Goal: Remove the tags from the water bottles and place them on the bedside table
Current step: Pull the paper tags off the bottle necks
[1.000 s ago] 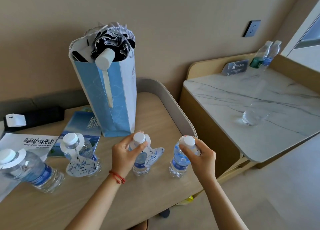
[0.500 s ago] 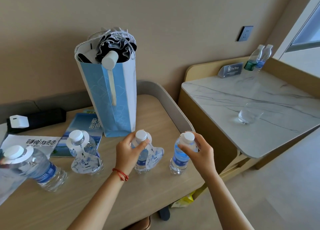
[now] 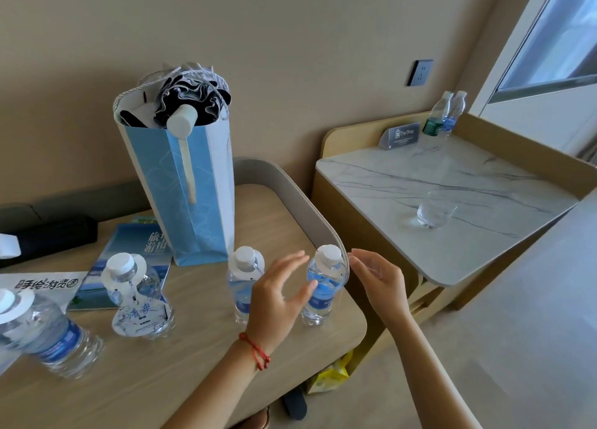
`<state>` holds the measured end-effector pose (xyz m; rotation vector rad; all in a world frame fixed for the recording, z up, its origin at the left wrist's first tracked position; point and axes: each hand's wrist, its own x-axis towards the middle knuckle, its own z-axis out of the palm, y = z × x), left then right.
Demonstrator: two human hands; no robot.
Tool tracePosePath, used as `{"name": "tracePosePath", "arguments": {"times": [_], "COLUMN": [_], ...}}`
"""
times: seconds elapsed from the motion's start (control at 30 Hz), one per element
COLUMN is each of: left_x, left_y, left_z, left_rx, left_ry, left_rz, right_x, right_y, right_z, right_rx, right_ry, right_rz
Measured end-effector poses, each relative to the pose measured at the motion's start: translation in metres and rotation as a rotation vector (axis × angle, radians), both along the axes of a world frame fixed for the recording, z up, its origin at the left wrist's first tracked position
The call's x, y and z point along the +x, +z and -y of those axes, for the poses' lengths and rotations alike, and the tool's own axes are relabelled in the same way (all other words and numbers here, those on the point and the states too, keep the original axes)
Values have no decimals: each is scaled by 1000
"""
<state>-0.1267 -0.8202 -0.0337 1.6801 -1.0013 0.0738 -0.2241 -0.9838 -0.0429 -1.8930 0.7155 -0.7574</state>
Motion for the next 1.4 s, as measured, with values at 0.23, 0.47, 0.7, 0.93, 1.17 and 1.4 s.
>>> {"name": "tracePosePath", "arguments": {"times": [0.23, 0.47, 0.7, 0.93, 1.17, 1.4], "left_x": [6, 17, 20, 21, 23, 23], "left_y": [-35, -46, -50, -56, -61, -62], "left_z": [35, 47, 47, 48, 50, 50], "left_rx": [147, 218, 182, 174, 172, 169], "left_ry": [-105, -209, -193, -204, -214, -224], "left_rz": [-499, -539, -476, -488, -513, -517], "right_x": [-8, 8, 17, 18, 19, 23], "right_y": [-7, -2, -3, 2, 9, 16], "right_z": [-6, -1, -1, -1, -2, -2], "right_rx": [-43, -42, -52, -132, -141, -91], "right_ry": [62, 166, 249, 214, 218, 215], "right_rz": [-74, -139, -156, -108, -70, -23]}}
